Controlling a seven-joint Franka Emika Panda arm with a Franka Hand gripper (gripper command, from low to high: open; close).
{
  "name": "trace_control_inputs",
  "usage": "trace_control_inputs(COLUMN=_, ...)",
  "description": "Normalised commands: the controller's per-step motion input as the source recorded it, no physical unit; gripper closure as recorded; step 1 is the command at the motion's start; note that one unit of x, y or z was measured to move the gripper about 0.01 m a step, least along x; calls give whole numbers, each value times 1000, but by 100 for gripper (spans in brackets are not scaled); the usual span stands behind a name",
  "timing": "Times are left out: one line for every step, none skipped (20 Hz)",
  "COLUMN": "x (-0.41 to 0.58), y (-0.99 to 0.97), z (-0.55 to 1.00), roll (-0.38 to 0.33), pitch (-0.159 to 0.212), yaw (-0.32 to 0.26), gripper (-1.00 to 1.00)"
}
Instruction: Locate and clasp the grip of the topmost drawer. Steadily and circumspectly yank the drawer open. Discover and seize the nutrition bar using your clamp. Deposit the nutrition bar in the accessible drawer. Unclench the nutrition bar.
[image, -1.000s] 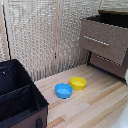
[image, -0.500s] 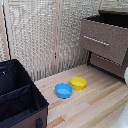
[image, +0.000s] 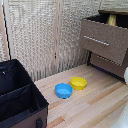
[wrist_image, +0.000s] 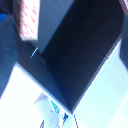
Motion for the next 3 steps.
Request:
trace_control_inputs(x=74, y=0, z=0, roll=0, pitch=10, yaw=0, gripper=-100)
trace_control_inputs(x=120, y=0, z=0, roll=0, pitch=0, yaw=0, gripper=-100)
trace_control_inputs(x=131, y=3, z=0, roll=0, pitch=0, yaw=0, gripper=-100)
